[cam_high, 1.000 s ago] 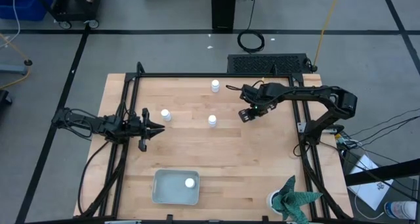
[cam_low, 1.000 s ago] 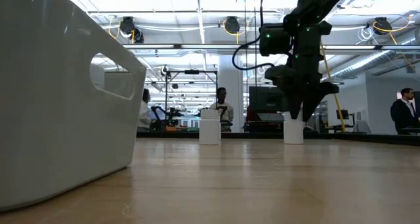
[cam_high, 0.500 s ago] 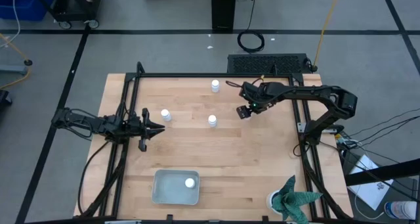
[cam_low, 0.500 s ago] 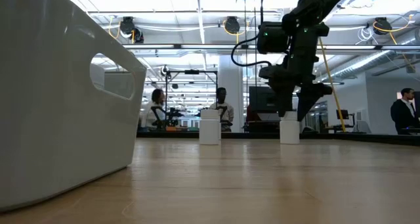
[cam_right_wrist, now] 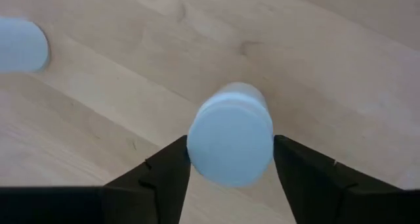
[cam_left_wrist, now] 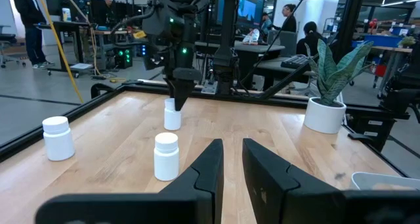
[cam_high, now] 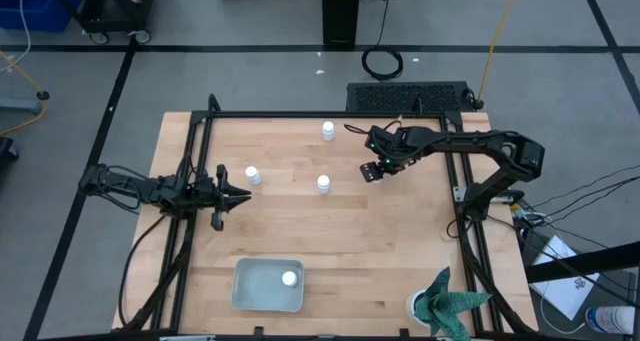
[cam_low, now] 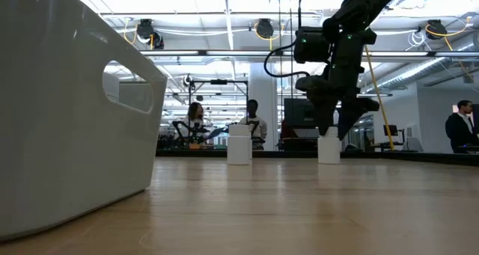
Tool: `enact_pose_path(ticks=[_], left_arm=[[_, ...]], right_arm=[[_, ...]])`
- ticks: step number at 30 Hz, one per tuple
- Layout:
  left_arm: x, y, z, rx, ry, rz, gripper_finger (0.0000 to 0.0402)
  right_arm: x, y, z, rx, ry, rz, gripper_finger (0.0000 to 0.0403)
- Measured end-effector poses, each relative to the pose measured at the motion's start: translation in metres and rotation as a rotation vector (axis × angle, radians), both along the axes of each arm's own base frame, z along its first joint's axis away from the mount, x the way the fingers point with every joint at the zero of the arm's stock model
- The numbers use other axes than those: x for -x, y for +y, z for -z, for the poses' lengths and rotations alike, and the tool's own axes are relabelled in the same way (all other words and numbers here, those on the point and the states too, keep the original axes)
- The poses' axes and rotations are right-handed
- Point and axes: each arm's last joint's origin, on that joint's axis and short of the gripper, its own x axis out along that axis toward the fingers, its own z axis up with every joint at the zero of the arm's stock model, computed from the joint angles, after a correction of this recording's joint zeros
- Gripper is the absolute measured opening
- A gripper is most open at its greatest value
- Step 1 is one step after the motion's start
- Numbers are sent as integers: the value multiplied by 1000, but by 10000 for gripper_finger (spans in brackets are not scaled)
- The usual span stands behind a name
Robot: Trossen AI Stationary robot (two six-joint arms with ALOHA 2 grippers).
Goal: Pick and place pill bottles into a basket
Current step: Put the white medicine bottle into the gray bin
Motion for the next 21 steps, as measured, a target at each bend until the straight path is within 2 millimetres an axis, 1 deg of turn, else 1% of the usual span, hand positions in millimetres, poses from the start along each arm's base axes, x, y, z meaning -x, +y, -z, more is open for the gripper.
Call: enact_pose_path(ticks=[5, 13, 15, 18, 21], left_arm=[[0, 0, 0, 0, 0, 0, 63], [0, 0, 0, 0, 0, 0, 63], [0, 0, 0, 0, 0, 0, 63], [0, 0, 0, 0, 0, 0, 63], [0, 0, 0, 0, 0, 0, 63]], right_arm=[[0, 0, 1, -3, 1, 7, 187], [-6, 2, 0, -5, -64, -11, 127], [-6, 2, 0, -7, -64, -10, 118], [-6, 2, 0, -6, -64, -11, 123], [-8, 1, -1, 6, -89, -12, 152]])
